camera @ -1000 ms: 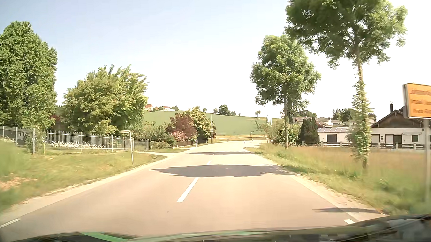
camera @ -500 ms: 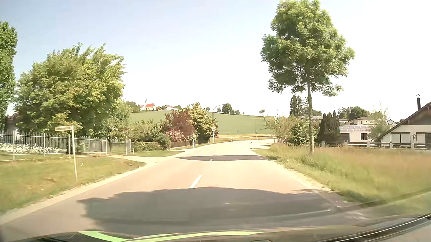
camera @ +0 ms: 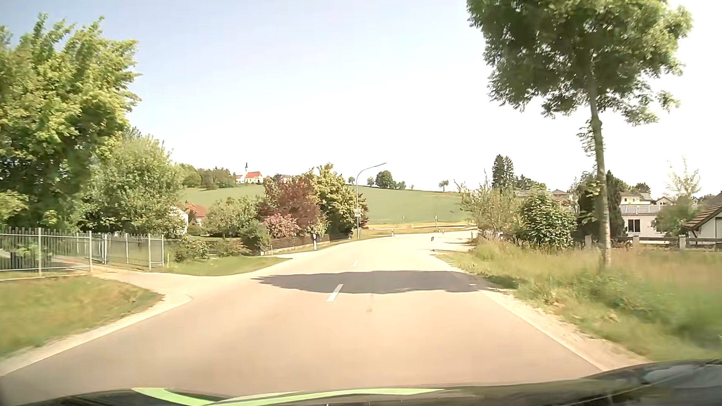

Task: Follow the waypoints while adhering to traffic rules and regulations

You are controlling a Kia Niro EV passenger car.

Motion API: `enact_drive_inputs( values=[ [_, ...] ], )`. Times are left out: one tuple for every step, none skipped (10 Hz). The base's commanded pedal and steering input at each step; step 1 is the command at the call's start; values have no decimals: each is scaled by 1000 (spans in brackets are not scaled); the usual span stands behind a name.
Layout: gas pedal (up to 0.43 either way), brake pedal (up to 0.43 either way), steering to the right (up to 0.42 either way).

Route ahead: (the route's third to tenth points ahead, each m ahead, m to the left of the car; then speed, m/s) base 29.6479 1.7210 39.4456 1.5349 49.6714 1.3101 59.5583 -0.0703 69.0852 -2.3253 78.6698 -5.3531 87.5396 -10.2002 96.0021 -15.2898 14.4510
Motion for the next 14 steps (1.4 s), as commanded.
enact_drive_inputs(
  values=[
    [79,0,2],
    [79,0,0],
    [79,0,0],
    [79,0,0],
    [79,0,0],
    [79,0,0],
    [79,0,0],
    [79,0,0],
    [79,0,1],
    [79,0,2],
    [79,0,2],
    [59,0,3],
    [59,0,3],
    [59,0,4]
  ],
)
